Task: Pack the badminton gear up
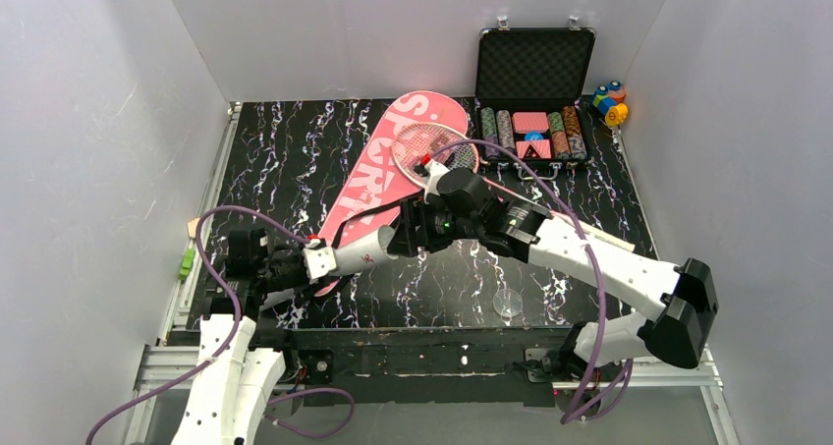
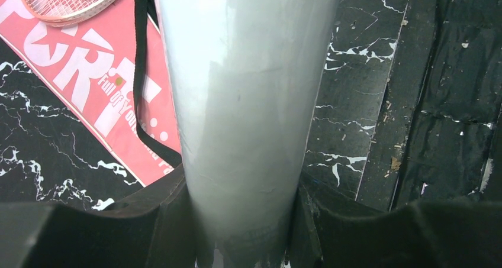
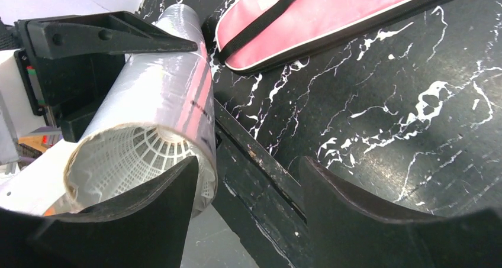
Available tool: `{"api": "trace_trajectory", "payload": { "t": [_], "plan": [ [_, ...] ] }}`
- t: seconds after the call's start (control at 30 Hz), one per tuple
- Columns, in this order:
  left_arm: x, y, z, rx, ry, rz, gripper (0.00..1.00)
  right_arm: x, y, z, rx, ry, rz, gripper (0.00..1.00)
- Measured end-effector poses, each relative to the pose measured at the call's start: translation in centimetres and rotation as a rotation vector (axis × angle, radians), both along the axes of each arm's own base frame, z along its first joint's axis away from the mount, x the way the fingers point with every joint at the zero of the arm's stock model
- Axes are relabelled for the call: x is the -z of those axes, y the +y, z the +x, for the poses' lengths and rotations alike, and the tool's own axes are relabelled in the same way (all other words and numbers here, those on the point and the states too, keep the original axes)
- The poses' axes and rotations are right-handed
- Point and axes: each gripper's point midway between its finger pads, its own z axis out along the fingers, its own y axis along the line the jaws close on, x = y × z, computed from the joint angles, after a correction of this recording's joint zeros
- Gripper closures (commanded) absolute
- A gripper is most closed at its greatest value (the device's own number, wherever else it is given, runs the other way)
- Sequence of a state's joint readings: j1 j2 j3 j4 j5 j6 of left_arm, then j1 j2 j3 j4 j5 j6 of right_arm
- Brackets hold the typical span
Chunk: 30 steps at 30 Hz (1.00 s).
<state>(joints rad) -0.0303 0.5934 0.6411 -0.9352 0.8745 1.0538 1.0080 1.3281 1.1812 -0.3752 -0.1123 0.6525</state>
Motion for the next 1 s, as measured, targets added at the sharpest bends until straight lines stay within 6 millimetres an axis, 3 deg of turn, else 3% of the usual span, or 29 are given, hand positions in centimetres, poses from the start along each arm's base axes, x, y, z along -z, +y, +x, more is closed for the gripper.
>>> {"api": "trace_trajectory", "payload": {
  "t": [0.43,0.63,0.7,0.8,0.93,1.0],
  "plan": [
    [-0.2,-0.2,-0.1,-0.006,0.014,-0.017,0.93,2.4,3.3,0.7,-0.033,0.056,0.023,0.2],
    [-0.2,-0.1,0.0,-0.014,0.014,-0.017,0.94,1.7,2.9,1.5,-0.007,0.053,0.044,0.17],
    [-0.2,-0.1,0.0,-0.013,0.014,-0.017,0.94,0.6,1.7,1.9,0.023,0.042,0.071,0.17],
    [-0.2,-0.1,0.0,-0.012,0.013,-0.016,0.94,-2.3,-1.9,2.9,0.098,0.001,0.133,0.16],
    [-0.1,-0.1,0.0,-0.01,0.012,-0.014,0.94,-6.7,-8.1,4.7,0.249,-0.097,0.225,0.15],
    [-0.1,-0.1,0.0,-0.01,0.012,-0.015,0.94,-7.2,-11.3,5.7,0.344,-0.129,0.234,0.16]
  ]
}}
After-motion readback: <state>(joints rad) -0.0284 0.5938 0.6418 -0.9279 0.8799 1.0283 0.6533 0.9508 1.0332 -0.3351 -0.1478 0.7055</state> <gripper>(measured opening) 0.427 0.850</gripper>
